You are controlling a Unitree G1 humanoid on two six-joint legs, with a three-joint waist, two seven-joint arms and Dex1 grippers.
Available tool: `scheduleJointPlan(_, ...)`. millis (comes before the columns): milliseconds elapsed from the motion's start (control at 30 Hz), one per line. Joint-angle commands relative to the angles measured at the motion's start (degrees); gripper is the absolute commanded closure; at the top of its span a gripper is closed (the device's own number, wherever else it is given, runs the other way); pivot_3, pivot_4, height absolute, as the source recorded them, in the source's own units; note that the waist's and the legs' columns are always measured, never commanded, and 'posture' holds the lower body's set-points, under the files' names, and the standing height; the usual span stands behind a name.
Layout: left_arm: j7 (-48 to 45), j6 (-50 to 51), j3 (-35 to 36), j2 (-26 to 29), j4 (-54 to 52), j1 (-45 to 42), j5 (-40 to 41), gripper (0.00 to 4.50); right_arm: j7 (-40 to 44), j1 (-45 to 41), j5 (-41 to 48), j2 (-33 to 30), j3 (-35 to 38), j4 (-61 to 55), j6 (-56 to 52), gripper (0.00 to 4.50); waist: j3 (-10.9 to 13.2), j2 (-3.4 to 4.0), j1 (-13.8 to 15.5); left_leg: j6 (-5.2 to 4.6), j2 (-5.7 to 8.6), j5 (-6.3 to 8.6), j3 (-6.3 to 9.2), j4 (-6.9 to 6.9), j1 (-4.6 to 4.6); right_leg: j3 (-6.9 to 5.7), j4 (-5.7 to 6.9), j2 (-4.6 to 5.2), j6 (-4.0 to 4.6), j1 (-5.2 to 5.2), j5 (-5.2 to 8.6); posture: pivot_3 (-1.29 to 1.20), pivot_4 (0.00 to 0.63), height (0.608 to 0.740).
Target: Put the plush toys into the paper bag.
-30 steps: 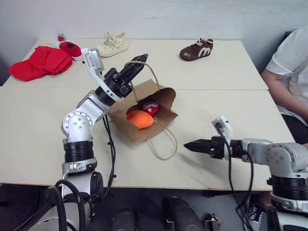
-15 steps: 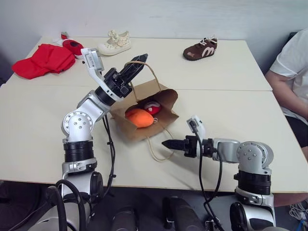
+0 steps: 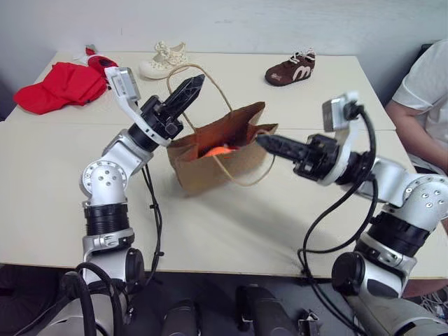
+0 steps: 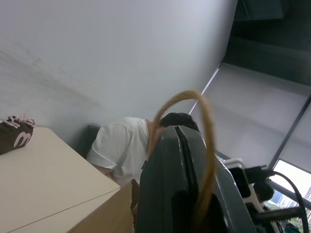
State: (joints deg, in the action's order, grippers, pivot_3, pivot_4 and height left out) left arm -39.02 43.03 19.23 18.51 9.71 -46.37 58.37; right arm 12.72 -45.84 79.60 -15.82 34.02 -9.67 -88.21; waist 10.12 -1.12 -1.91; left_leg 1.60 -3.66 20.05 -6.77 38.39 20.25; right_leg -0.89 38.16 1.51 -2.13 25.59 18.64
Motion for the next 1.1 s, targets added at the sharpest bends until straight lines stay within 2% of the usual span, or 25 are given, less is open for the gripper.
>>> scheduleJointPlan(33, -2.27, -1.93, -0.29, 2.23, 0.22, -0.6, -2.53, 4.5, -5.23, 0.53, 1.24, -0.95, -0.91, 1.93, 5.19, 4.43, 0.0, 0.0, 0.0, 0.0, 0.0, 0.0, 0.0, 0.0, 0.02, 0.0, -0.02, 0.0, 0.0, 0.0, 0.0, 0.0, 0.15, 0.74)
scheduleJointPlan(233, -5.24, -4.8, -4.02, 2.73, -1.38, 1.15, -7.59, 4.5, -4.8, 4.93, -4.42, -2.82, -6.22, 2.8, 11.37, 4.43, 0.0, 0.0, 0.08, -0.02, 0.0, -0.01, -0.01, -0.11, 0.06, -0.01, -0.15, 0.0, -0.01, 0.0, 0.0, 0.0, 0.15, 0.74)
scheduleJointPlan(300, -5.09, -4.63, -3.84, 2.44, -1.83, 1.32, -7.36, 4.5, -5.02, 5.17, -1.66, -3.4, -5.9, 3.3, 11.6, 4.43, 0.0, 0.0, 0.08, -0.02, 0.0, -0.01, -0.01, -0.12, 0.06, -0.01, -0.14, 0.0, -0.01, 0.01, -0.01, 0.0, 0.15, 0.74)
scheduleJointPlan(333, -4.65, -4.08, -3.36, 2.48, -2.28, 1.41, -6.7, 4.5, -6.31, 5.25, 2.55, -4.0, -5.36, 4.13, 11.03, 4.43, 0.0, 0.0, 0.09, -0.03, -0.01, -0.01, -0.01, -0.11, 0.06, -0.01, -0.14, 0.0, -0.01, 0.01, -0.01, 0.0, 0.15, 0.74)
scheduleJointPlan(367, -4.69, -3.09, -3.01, 2.97, -3.34, 1.74, -5.79, 4.32, -3.19, 5.4, 4.34, -5.55, -5.72, 1.77, 10.81, 4.26, 0.0, 0.0, 0.1, -0.02, -0.02, -0.01, 0.0, -0.11, 0.06, -0.02, -0.13, 0.0, -0.01, 0.01, -0.01, 0.0, 0.15, 0.74)
scheduleJointPlan(400, -5.12, -1.77, -2.72, 4.04, -4.93, 2.41, -4.87, 4.13, -4.82, 5.33, 4.31, -6.4, -5.87, 1.08, 11.43, 4.05, 0.01, 0.01, 0.11, -0.03, -0.02, -0.01, 0.0, -0.11, 0.06, -0.03, -0.13, 0.0, -0.01, 0.01, -0.01, 0.0, 0.15, 0.74)
scheduleJointPlan(467, -5.72, 0.37, -2.34, 6.4, -7.75, 4.01, -3.9, 3.68, -2.25, 6.42, 6.3, -10.24, -6.44, -0.19, 10.81, 3.55, 0.01, 0.01, -0.08, -0.03, -0.03, -0.01, 0.01, -0.13, 0.06, -0.02, -0.14, 0.0, -0.01, 0.01, -0.01, 0.0, 0.15, 0.74)
scheduleJointPlan(700, -7.83, 6.16, -0.03, 19.38, -15.9, 13.5, -4.12, 1.56, 6.66, 13.1, 17.18, -24.85, -6.1, 1.87, 8.17, 1.17, 0.01, 0.01, -0.21, -0.03, -0.03, 0.0, -0.01, -0.22, 0.03, 0.01, -0.22, 0.0, -0.01, 0.01, 0.0, 0.0, 0.15, 0.74)
scheduleJointPlan(800, -6.84, 4.65, 2.61, 22.37, -18.1, 17.49, -5.35, 0.66, 12.1, 17.68, 13.15, -28.25, -6.02, -0.42, 10.14, 0.21, 0.01, 0.0, 0.06, -0.05, -0.03, 0.01, 0.01, -0.21, 0.03, 0.02, -0.24, 0.0, -0.01, 0.0, -0.01, 0.0, 0.15, 0.74)
scheduleJointPlan(867, -7.19, 1.5, 3.8, 23.9, -20.05, 21.55, -8.11, 0.03, 19.8, 23.39, 4.18, -30.88, -8.63, -5.0, 14.08, 0.15, 0.01, 0.0, 0.23, -0.06, -0.02, 0.01, 0.03, -0.21, 0.03, 0.03, -0.28, 0.0, -0.02, -0.03, -0.01, 0.0, 0.15, 0.74)
scheduleJointPlan(967, -9.82, -1.69, 4.17, 26.02, -22.29, 28.09, -10.96, 0.03, 30.3, 31.23, -7.68, -33.41, -15.74, -11.08, 22.11, 0.15, 0.01, -0.01, 0.27, -0.08, -0.02, 0.03, 0.03, -0.28, 0.03, 0.03, -0.39, 0.01, -0.05, -0.05, -0.03, 0.0, 0.15, 0.74)
scheduleJointPlan(1100, -9.64, -3.04, 3.8, 24.19, -21.13, 27.72, -9.81, 0.03, 32.64, 32.52, -11.76, -28.73, -19.44, -10.63, 27.95, 0.15, 0.03, -0.06, 0.26, -0.08, -0.03, 0.03, 0.03, -0.2, 0.01, 0.03, -0.38, 0.0, -0.1, -0.09, -0.11, 0.0, 0.15, 0.74)
